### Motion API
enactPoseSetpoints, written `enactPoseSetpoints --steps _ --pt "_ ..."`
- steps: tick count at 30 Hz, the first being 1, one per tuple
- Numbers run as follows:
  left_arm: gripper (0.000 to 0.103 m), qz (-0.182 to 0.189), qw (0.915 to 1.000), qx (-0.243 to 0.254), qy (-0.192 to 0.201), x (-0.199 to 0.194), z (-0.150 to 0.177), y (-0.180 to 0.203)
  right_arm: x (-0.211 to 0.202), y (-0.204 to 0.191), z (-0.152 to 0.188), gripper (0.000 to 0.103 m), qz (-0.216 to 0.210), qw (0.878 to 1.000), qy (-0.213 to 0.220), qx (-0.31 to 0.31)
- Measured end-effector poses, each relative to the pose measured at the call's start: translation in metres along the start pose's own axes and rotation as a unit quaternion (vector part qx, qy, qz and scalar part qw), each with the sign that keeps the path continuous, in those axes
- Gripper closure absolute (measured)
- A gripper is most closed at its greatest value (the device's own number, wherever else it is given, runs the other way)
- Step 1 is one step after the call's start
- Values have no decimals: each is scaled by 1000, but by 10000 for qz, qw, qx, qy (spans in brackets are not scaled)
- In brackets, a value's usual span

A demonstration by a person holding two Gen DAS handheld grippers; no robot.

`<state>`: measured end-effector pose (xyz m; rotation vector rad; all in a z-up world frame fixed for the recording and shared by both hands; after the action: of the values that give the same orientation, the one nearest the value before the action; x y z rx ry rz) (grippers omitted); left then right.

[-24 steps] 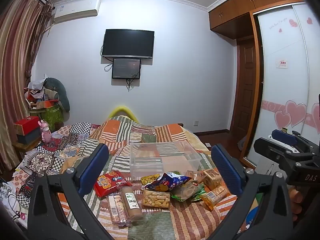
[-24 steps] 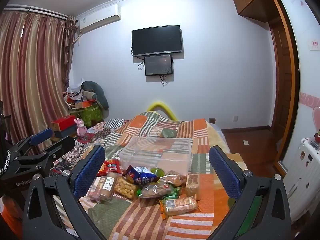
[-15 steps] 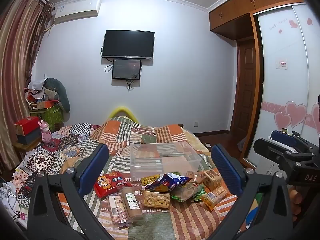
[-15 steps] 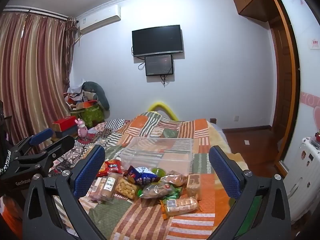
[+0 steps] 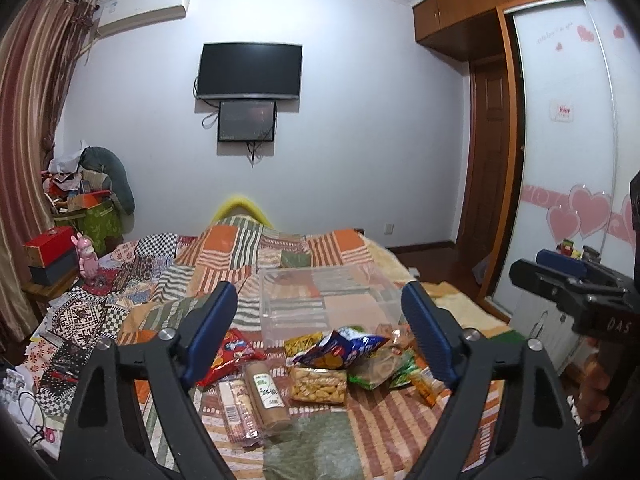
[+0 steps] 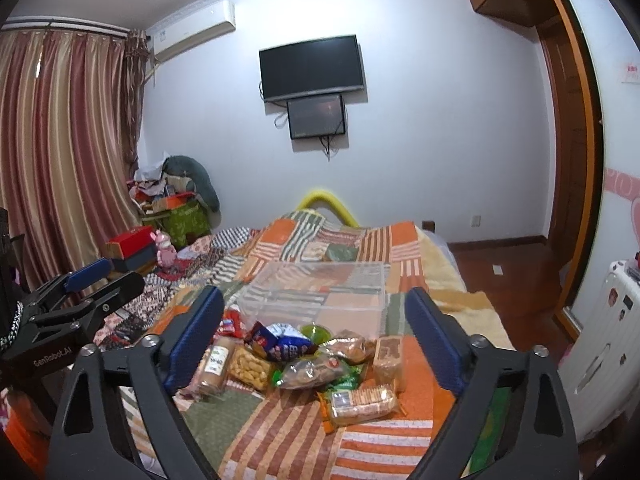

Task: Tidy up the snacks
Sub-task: 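Reach both grippers toward the snacks beside the clear box, then grasp the wrapped biscuit roll with left gripper while right gripper grasps the bread loaf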

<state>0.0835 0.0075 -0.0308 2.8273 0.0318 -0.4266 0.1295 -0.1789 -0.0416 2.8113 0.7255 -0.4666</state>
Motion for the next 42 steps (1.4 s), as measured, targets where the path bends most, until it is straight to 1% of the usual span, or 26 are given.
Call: enactPoseSetpoints --steps 3,5,7,10,14,20,25,30,32,35,37,39,42 --pt "31 -89 9997 96 -228 12 7 -12 9 7 11 26 -101 9996 -247 45" --pt "34 -269 9987 185 -395 24 14 -22 16 13 21 28 -151 9988 -450 103" --pt "38 -367 9970 194 -656 37 20 -36 20 19 30 30 -139 9980 -612 100" --pt "39 -442 9931 84 -1083 56 35 -57 27 29 42 31 -58 9964 -841 102" --pt "38 -565 9846 -123 -1648 81 61 -79 41 42 61 31 -66 9927 -1182 237" --pt "38 -809 9725 -281 -2164 112 95 -102 67 60 85 32 -43 9851 -1677 371" --pt "38 -1055 9650 -369 -2372 125 114 -125 89 66 101 34 -59 9791 -2004 339" --pt "39 -1220 9545 -622 -2649 137 130 -152 112 66 112 35 -157 9731 -2275 314" --pt "39 -1245 9504 -635 -2777 142 137 -157 120 65 115 35 -204 9711 -2360 303" --pt "39 -1295 9467 -580 -2891 149 149 -160 132 63 119 35 -204 9690 -2453 215" --pt "39 -1230 9452 -664 -2950 154 155 -161 139 60 122 39 -215 9667 -2546 173" --pt "39 -1228 9438 -741 -2977 159 158 -164 145 58 127 48 -267 9632 -2668 188" --pt "39 -1306 9415 -760 -3011 166 163 -170 152 56 136 57 -341 9584 -2818 295"
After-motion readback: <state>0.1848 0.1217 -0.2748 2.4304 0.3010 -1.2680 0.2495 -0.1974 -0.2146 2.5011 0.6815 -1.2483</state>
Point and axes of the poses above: each gripper's, at about its wrist camera, not at the fingertips, and x roughly the way its jaws point, y to its right, z to its underside, the point moved 7 cm from there along x, roughly the way its jaws point, and after that the axes turned 14 degrees about -x, right-handed, at the moved point
